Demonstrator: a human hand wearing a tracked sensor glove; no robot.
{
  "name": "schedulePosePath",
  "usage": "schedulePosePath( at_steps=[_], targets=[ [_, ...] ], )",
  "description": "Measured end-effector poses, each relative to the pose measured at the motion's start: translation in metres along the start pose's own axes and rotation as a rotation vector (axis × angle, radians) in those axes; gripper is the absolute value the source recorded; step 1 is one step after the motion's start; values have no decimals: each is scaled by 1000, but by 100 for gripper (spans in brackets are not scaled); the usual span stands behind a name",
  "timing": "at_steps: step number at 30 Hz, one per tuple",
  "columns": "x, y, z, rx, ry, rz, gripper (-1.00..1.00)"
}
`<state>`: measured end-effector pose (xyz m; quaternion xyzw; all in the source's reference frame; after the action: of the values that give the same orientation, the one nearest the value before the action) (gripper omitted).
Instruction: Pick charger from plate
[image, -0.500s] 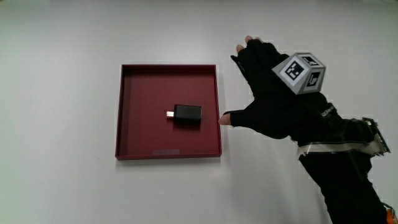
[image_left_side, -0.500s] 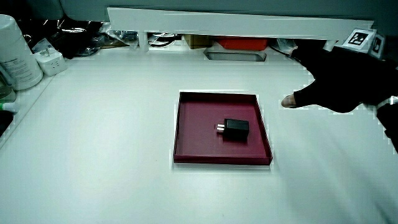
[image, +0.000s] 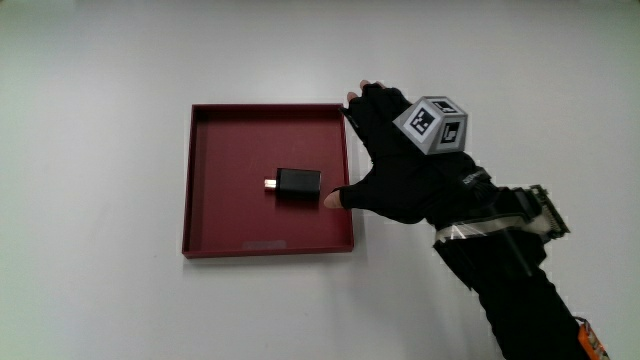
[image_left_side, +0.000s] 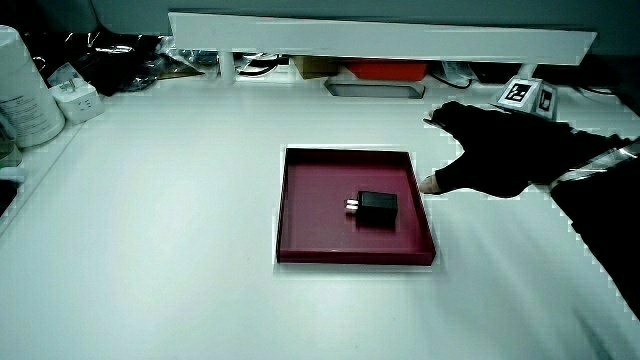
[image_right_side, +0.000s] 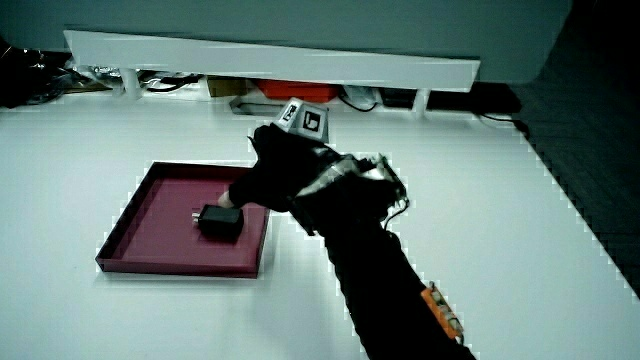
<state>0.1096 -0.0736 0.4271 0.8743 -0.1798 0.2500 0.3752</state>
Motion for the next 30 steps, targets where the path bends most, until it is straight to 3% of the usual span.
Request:
schedulePosePath(
  at_steps=[8,13,17,24,30],
  targets=[
    [5,25,-24,-53,4,-19,0],
    [-1,34,-36,-66,-12,-18,0],
    [2,45,-49,-119,7,-21,0],
    [9,59,-64,-134,24,-53,0],
    [6,69,-79,-169,30,-46,0]
  ],
)
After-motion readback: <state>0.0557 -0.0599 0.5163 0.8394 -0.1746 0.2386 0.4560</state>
